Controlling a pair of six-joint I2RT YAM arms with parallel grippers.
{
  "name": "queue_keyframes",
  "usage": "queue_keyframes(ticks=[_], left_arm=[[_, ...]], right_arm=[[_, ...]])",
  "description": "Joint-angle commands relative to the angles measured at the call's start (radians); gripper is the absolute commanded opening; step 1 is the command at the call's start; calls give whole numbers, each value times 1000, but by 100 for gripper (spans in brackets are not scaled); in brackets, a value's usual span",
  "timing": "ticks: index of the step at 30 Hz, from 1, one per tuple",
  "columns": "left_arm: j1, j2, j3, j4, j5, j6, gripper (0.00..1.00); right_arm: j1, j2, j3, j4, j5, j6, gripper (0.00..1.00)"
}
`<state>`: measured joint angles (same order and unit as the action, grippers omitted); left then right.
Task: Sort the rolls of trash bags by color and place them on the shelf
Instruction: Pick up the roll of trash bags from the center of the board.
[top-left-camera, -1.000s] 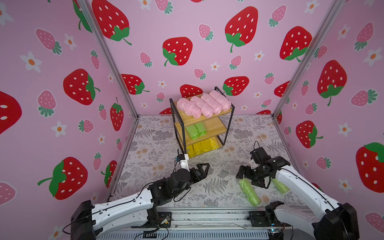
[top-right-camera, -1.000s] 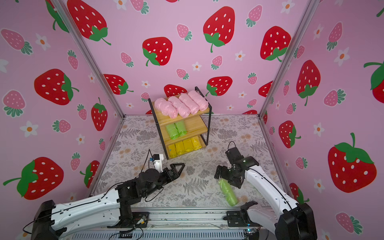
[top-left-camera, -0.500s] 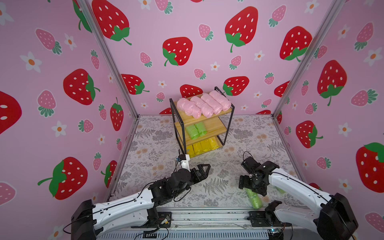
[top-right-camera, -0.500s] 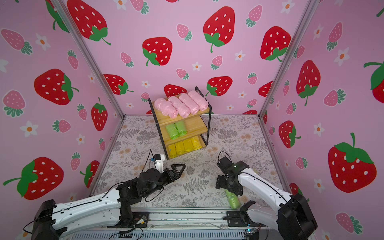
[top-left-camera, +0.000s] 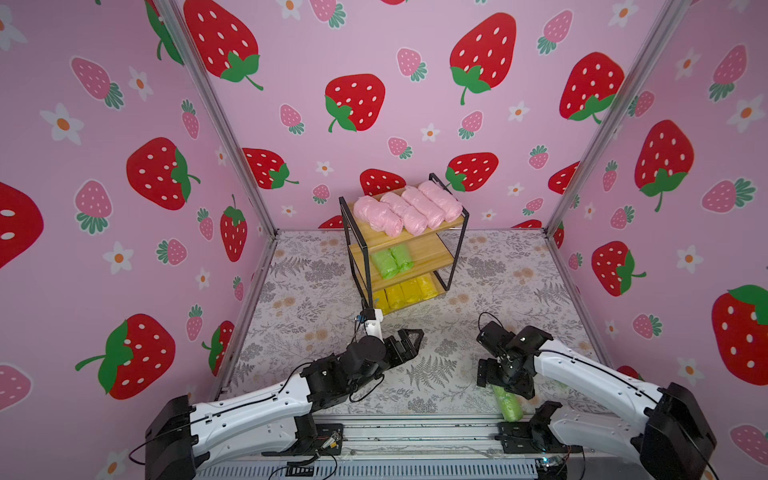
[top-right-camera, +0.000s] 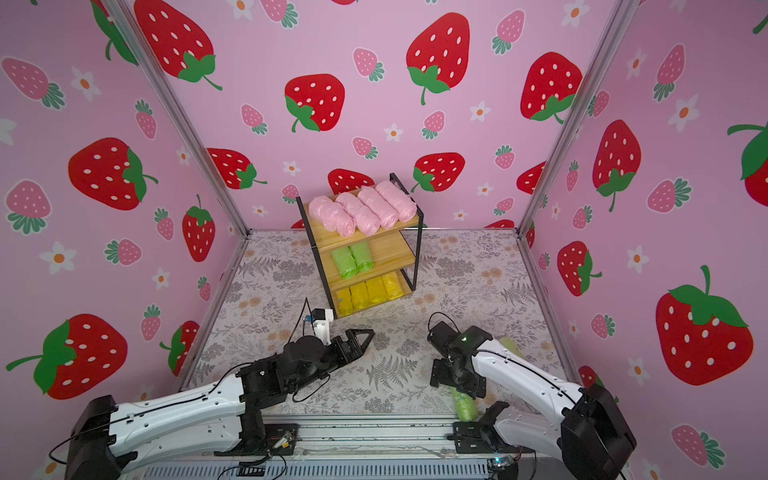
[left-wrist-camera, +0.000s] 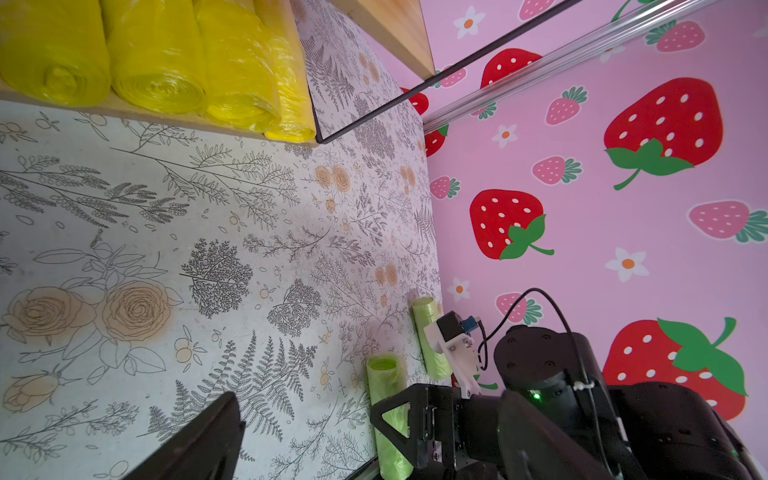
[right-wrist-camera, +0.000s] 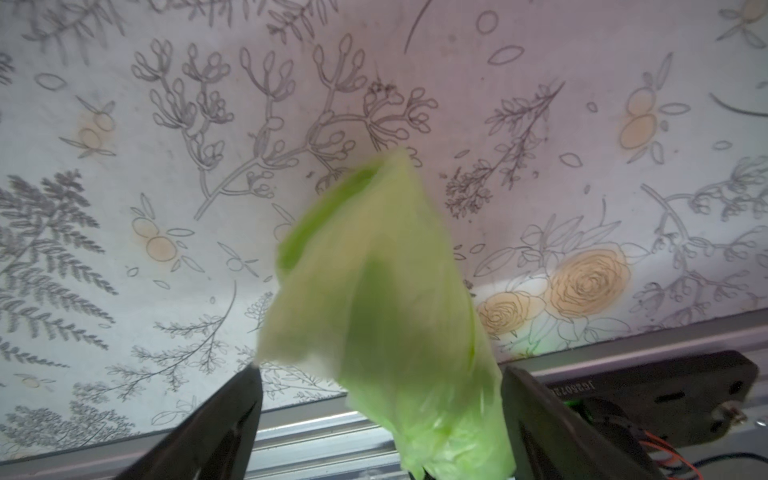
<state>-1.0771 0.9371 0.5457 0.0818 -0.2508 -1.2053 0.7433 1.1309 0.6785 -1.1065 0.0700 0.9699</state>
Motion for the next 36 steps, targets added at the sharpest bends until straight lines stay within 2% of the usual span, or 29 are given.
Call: queue_keyframes(ticks=[1,8,13,18,29,33,36], left_arm=[[2,14,54,16,16,6,100],[3,32,70,14,27,10,100],[3,35,68,15,23,7,100],[2,49,71,17,32,3,100],[2,58,76,7,39,-2,100],[2,62,77,5,46,-2,100],[2,63,77,4,49,-5,100]], right_arm=[[18,-16,27,-90,47,41,97],[27,-29,-28,-63,8,47,94],[51,-67,-79,-9,-52,55,87],[65,-36,-112,43,-84,39,83],[80,-25,-102,63,-65,21,74],[80,-36,-105,80,-71,13,62],[79,-30,-99,79,-66,3,40]])
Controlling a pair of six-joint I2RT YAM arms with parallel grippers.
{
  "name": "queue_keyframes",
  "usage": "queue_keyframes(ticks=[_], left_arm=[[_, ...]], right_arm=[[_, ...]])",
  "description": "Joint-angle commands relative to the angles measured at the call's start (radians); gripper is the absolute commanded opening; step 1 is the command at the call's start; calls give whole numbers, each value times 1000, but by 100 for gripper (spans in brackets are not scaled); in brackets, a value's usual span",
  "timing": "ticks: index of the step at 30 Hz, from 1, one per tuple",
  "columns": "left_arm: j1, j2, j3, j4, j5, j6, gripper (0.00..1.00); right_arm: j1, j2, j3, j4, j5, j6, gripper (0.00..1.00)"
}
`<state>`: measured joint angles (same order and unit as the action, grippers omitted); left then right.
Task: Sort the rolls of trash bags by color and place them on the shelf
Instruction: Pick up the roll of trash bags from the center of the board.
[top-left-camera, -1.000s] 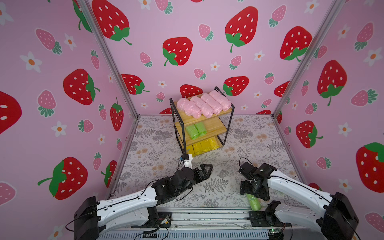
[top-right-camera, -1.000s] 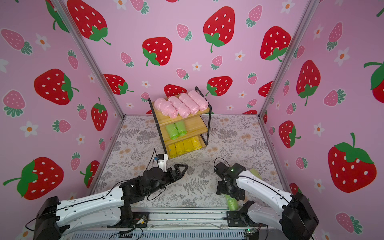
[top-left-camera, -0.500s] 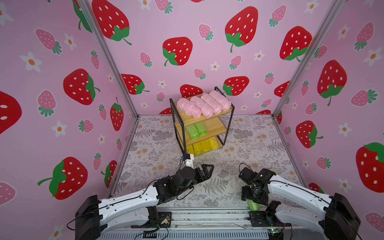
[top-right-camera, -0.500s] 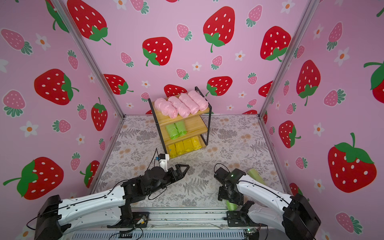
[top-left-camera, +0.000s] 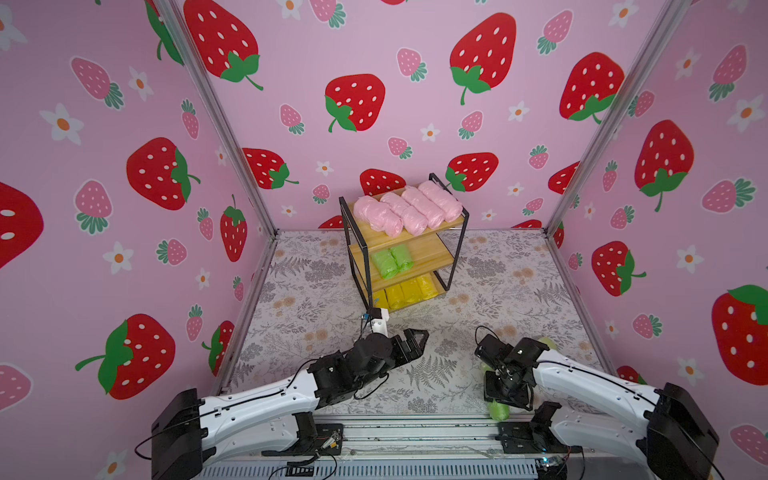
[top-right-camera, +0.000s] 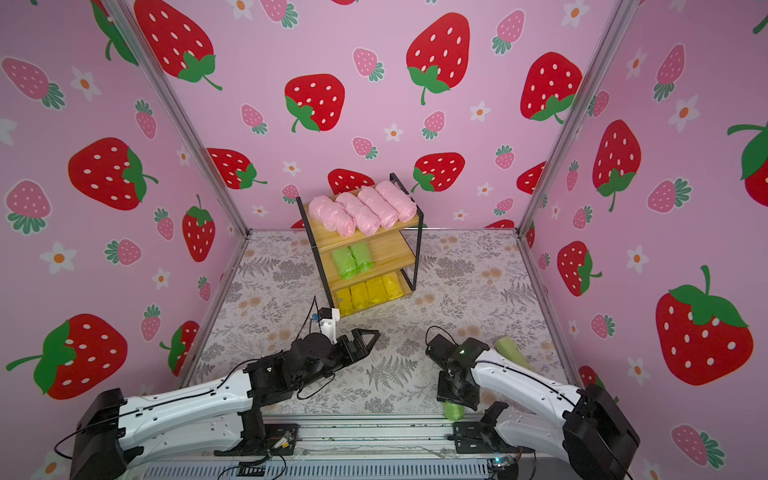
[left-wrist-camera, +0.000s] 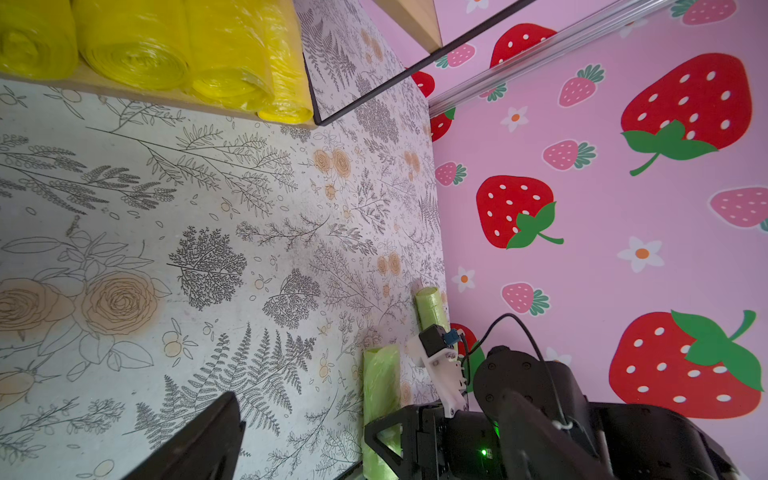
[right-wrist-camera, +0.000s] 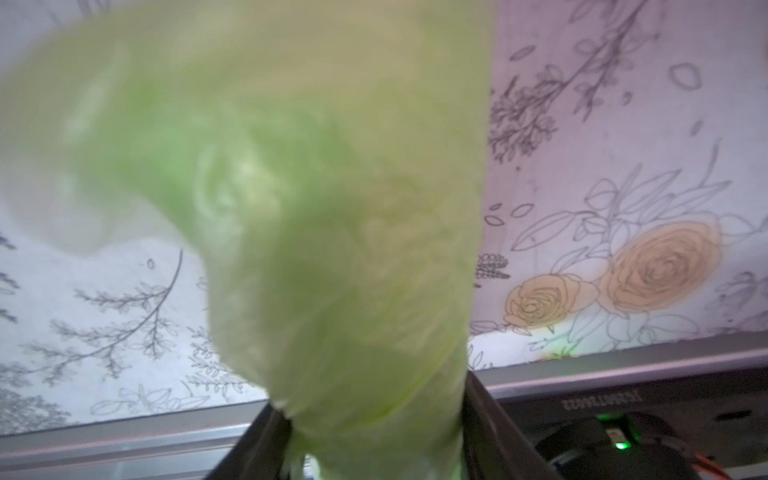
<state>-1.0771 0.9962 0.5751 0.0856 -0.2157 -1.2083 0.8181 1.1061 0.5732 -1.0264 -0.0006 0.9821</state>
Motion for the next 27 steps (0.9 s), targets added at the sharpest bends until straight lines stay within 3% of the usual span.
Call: queue_keyframes(ticks=[1,4,8,14,21,27], left_arm=[[3,5,49,0,16,-2,100],[3,6,52,-1,21,1,100],[3,15,60,4,34,6,100],[3,25,44,97,70,26,100],[3,24,-6,366,182,79,100],[2,38,7,454,279,133,100]], right_arm=[[5,-2,12,-6,8,-13,31],[4,-5,32,-28,20,-31,14],[4,-31,72,-41,11,-53,0],[5,-117,207,-20,-68,-131,0],[4,-247,286,184,-303,-201,0],[1,-256,358,238,-428,-218,0]])
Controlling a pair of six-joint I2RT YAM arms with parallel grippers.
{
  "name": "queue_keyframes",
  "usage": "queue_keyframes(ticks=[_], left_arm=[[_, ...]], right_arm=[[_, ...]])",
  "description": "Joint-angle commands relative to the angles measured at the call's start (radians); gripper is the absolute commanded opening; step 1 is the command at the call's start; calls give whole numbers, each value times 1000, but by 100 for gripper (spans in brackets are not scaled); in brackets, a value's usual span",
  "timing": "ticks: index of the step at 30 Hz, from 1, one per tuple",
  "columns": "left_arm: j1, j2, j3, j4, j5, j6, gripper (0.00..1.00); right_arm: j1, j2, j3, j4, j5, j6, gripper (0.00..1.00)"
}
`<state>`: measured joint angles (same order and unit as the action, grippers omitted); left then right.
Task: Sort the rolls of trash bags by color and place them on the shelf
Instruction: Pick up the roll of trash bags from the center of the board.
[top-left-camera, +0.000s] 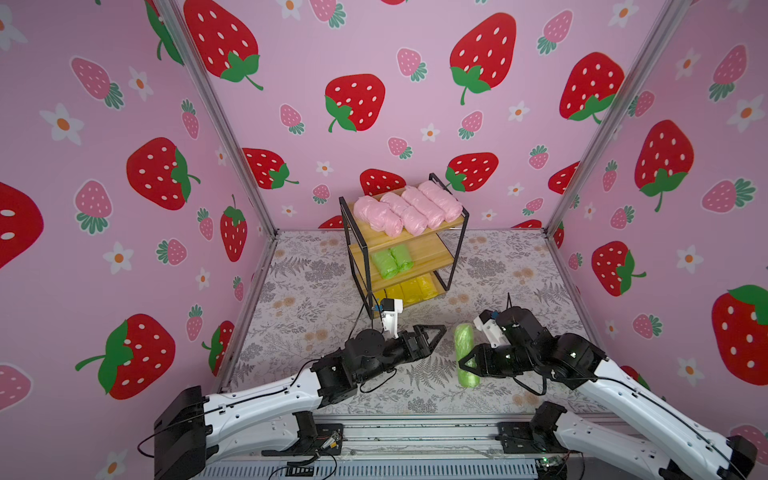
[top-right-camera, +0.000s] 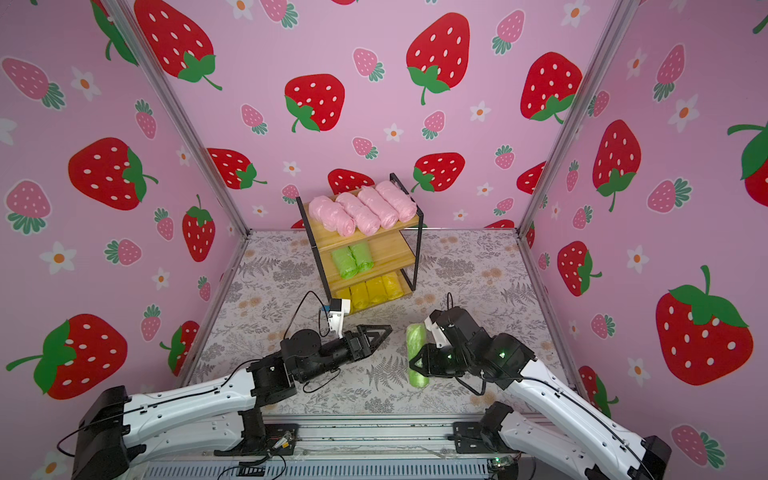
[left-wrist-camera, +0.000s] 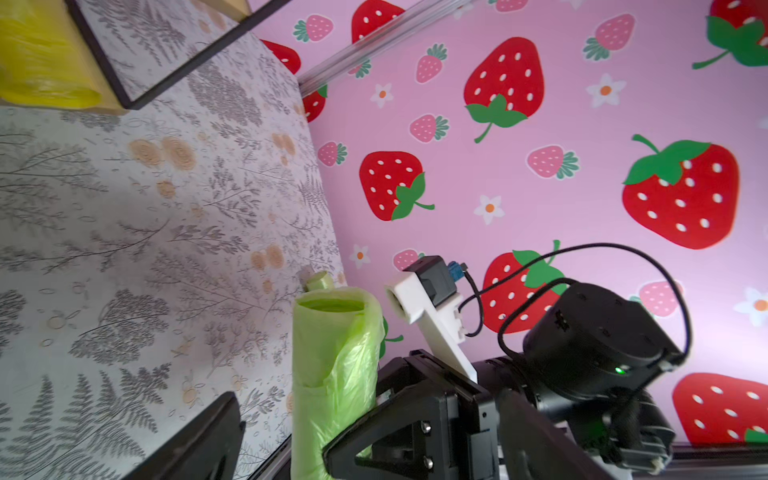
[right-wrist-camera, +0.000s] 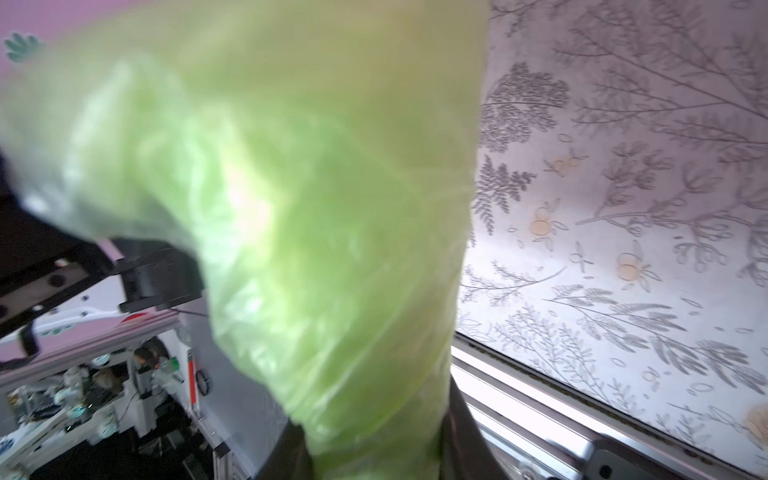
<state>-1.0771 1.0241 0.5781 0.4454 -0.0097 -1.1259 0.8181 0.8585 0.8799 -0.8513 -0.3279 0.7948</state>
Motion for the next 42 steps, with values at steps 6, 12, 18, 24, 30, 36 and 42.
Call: queue_keyframes(ticks=[6,12,18,24,30,36,42], left_arm=[[1,66,40,104,135,51,100],[0,82,43,138,141,45,100],[0,63,28,154,140,46,97],[0,46,11,166,121,37,88],[-1,22,-10,177,93,35,76],[1,-3,-33,180,58,22,58],[0,8,-28,184,63,16,47]], right_arm=[[2,20,122,121,-195,-36,0],[2,36,142,174,-279,-27,0],[2,36,136,195,-313,-21,0],[1,37,126,211,-335,-16,0],[1,36,116,218,-353,-14,0],[1,38,111,234,-383,-9,0],[1,46,87,274,-413,9,0]])
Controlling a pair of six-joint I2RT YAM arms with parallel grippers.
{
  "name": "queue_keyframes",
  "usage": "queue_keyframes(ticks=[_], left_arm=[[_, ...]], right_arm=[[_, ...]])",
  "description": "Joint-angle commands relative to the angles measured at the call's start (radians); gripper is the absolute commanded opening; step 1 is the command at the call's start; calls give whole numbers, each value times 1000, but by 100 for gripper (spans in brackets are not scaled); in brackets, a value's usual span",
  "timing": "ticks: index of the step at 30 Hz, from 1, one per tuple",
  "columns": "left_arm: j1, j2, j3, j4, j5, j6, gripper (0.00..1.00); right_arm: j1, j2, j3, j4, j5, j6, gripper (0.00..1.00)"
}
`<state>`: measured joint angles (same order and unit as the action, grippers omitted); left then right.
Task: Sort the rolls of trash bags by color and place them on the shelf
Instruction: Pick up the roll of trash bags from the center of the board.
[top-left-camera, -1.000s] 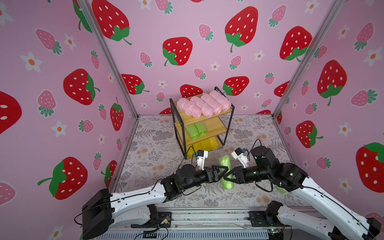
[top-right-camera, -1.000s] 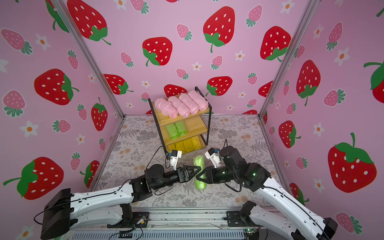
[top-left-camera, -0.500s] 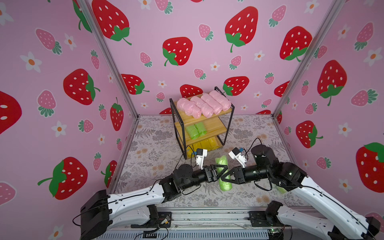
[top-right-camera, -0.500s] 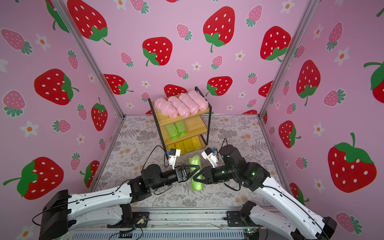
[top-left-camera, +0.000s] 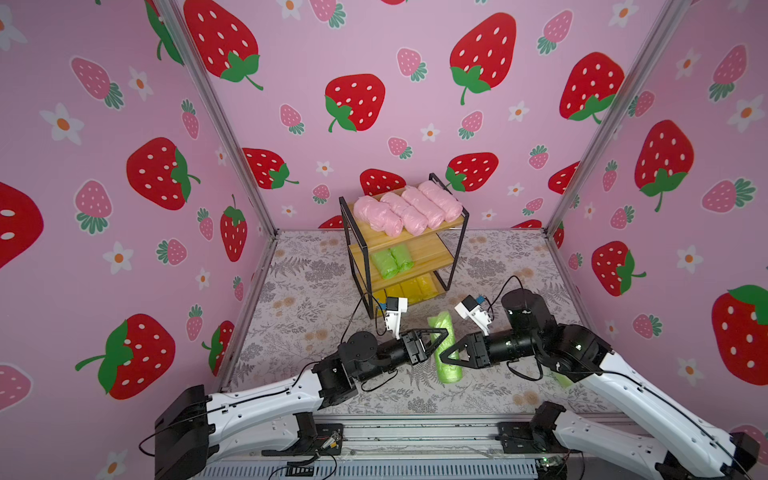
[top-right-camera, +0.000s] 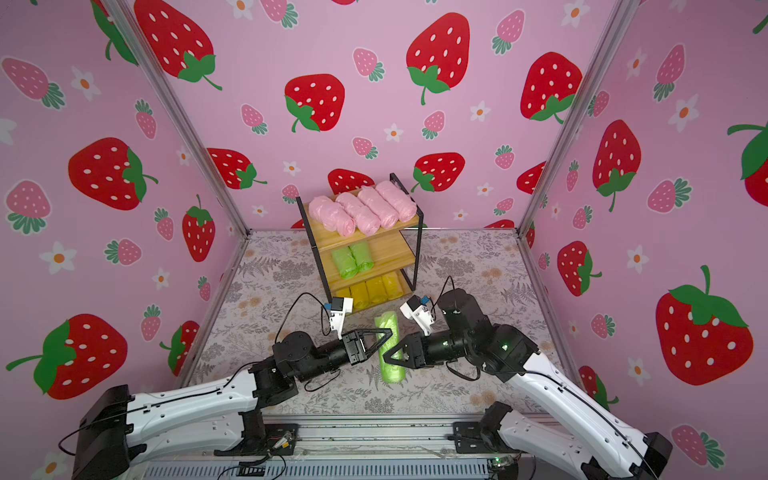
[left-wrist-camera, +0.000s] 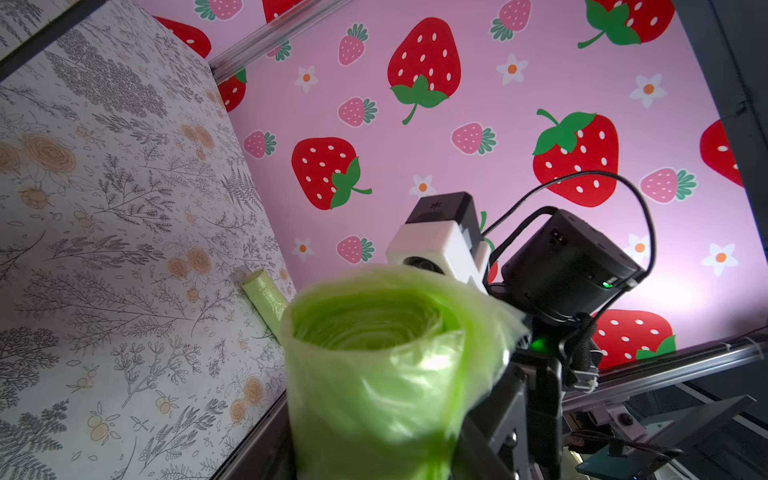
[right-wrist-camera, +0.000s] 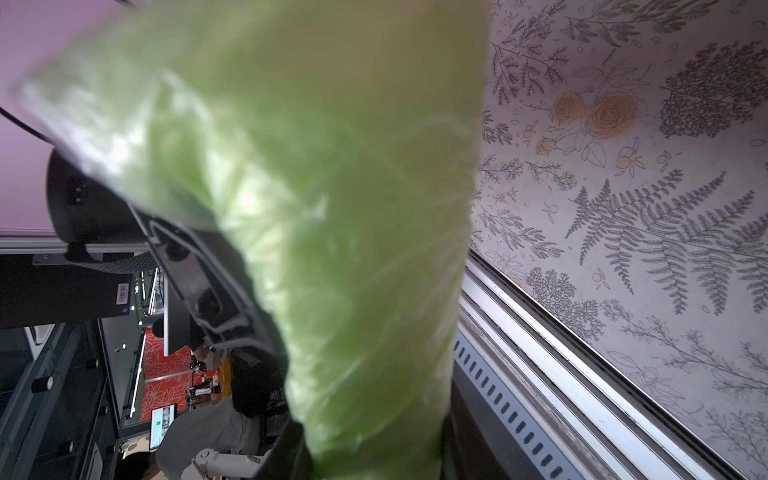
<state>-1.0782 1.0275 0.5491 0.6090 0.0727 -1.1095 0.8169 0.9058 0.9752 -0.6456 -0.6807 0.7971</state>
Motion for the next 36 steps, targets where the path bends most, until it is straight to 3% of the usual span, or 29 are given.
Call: queue_keyframes(ticks=[1,4,8,10,12,13,14,15,18,26,36], left_arm=[[1,9,4,23,-15,-1,45],[3,26,10,40,4,-4,33],[3,31,12,46,8,-7,4],[2,28,11,39,2,-12,0],[3,20,5,35,-9,-17,0],[1,16,2,34,-15,-18,0],[3,9,0,30,-22,-19,0],[3,4,-1,23,-31,-24,0],[2,-16,-13,-5,-77,-44,0],[-1,-60,-125,26,-288,-195,0],[-16,-133,-188,-35,-431,-291,0]], right_arm=[[3,-1,-12,75,-62,10,0],[2,-1,-14,85,-66,16,0],[2,32,-1,65,-45,17,0],[2,34,5,48,-26,17,4],[2,36,11,29,-2,19,24],[2,33,14,20,9,18,38],[1,32,18,10,25,19,58],[0,30,23,-6,44,18,70],[-5,18,38,-50,103,19,84],[-12,-54,11,-22,232,89,93],[30,-45,-108,129,235,180,99]])
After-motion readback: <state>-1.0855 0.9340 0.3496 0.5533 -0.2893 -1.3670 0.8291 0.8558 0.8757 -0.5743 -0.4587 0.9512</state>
